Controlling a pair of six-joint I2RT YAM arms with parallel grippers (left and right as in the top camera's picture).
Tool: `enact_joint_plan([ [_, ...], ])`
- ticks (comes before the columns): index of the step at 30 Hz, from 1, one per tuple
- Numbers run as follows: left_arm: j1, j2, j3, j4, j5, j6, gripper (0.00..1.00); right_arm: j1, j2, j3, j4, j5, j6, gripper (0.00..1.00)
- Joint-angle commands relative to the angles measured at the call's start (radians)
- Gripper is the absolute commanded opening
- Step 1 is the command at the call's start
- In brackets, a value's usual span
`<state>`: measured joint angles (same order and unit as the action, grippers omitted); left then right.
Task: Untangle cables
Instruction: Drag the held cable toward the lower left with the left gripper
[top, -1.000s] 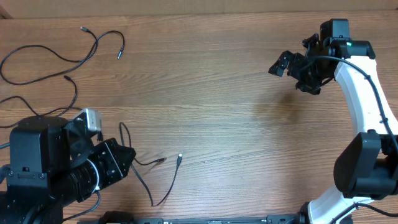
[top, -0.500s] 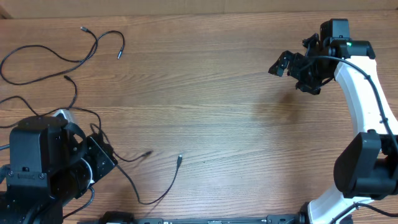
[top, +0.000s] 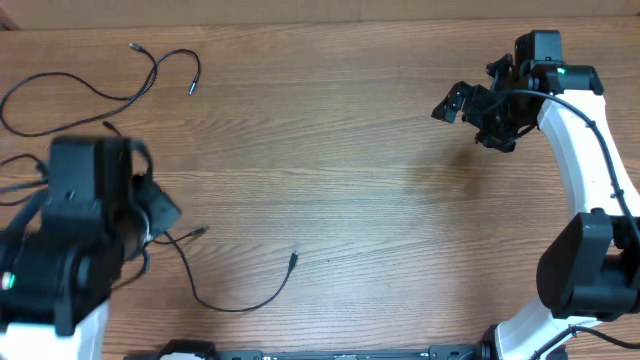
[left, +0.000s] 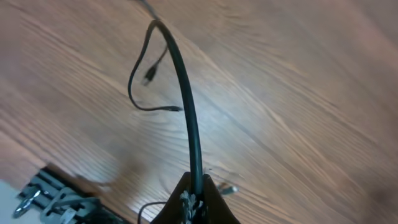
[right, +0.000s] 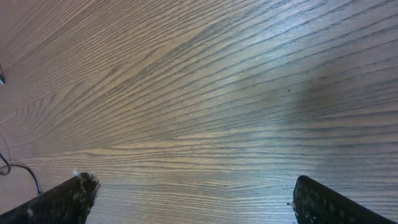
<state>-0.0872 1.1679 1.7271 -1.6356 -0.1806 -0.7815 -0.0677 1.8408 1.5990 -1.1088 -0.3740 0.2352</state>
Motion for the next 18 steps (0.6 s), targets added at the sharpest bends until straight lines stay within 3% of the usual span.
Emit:
enact_joint_plan([
  [1, 0.073, 0.03, 0.011, -0.018, -0.062, -0.05, 0.04, -0.001, -0.027, 0.019, 0.003, 0.007, 0.003, 1.0],
  [7, 0.319, 0.032, 0.011, -0.028, 0.024, -0.053, 0.04, -0.001, -0.027, 0.019, 0.003, 0.007, 0.003, 1.0],
  [11, 0.527, 0.046, 0.009, -0.005, 0.066, 0.026, 0.04, -0.001, -0.027, 0.019, 0.003, 0.008, 0.003, 1.0],
  [14, 0.607, 0.073, 0.009, -0.007, 0.068, 0.101, 0.04, -0.001, -0.027, 0.019, 0.003, 0.008, 0.003, 1.0],
  [18, 0.661, 0.118, 0.009, -0.02, 0.067, 0.089, 0.04, -0.001, -0.027, 0.019, 0.003, 0.008, 0.003, 1.0],
])
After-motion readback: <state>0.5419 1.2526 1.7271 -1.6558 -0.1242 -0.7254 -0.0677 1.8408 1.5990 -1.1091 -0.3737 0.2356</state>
